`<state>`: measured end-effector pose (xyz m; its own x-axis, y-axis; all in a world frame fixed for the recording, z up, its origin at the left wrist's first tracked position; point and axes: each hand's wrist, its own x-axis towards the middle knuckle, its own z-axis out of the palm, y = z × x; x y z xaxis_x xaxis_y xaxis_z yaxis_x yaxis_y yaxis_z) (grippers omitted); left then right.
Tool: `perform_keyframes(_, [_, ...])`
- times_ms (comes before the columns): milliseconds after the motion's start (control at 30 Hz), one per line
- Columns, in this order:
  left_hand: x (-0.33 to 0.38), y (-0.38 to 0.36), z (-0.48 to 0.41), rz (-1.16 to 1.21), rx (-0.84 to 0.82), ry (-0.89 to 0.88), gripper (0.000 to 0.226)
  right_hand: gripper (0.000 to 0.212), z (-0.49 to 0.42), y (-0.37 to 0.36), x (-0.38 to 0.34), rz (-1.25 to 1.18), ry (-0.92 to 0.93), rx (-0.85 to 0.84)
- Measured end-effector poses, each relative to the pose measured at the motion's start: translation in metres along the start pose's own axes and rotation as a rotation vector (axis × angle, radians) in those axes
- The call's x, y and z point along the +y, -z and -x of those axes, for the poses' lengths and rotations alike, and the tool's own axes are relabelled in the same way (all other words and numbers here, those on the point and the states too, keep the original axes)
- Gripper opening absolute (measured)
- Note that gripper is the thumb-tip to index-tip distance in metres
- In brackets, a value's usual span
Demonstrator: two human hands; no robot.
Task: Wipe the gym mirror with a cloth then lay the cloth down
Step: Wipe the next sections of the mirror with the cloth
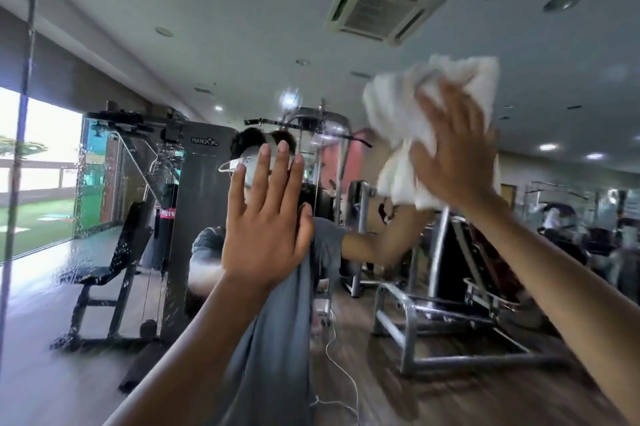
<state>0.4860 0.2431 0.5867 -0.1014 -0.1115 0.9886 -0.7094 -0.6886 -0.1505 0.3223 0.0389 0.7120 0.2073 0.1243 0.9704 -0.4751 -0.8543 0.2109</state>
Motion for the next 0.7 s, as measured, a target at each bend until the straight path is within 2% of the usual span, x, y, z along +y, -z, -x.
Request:
perform_keyframes(67, [0.001, 0.001, -0.002, 0.010, -0.007, 0.006, 0.062, 0.066, -0.030, -0.002, -0.036, -0.058, -0.281, 0.068])
perform_keyframes(133, [0.000, 0.002, -0.001, 0.041, -0.022, 0.018, 0.062, 0.067, -0.034, -0.007, -0.079, -0.057, -0.319, 0.096])
perform_keyframes(300, [-0.010, 0.003, 0.016, 0.067, -0.012, -0.010, 0.057, 0.071, 0.055, -0.015, -0.134, -0.041, 0.085, 0.010])
perform_keyframes(400, [-0.013, 0.005, 0.028, 0.068, -0.012, -0.019, 0.059, 0.076, 0.130, -0.017, -0.112, -0.010, 0.254, -0.037])
perform_keyframes(467, [-0.011, 0.005, 0.035, 0.046, -0.014, -0.009, 0.058, 0.076, 0.151, -0.016, -0.077, -0.001, 0.302, -0.070])
perform_keyframes(500, [-0.009, 0.005, 0.038, 0.034, -0.011, 0.003, 0.058, 0.075, 0.147, -0.015, -0.062, -0.002, 0.264, -0.092])
perform_keyframes(567, [-0.007, 0.003, 0.041, 0.024, 0.012, 0.024, 0.058, 0.070, 0.120, -0.013, -0.051, -0.015, 0.032, -0.073])
perform_keyframes(633, [-0.006, 0.002, 0.040, 0.028, 0.028, 0.035, 0.058, 0.070, 0.085, -0.012, -0.069, -0.060, -0.224, -0.023])
perform_keyframes(700, [-0.007, 0.003, 0.039, 0.039, 0.029, 0.031, 0.057, 0.070, 0.069, -0.015, -0.099, -0.069, -0.313, 0.005])
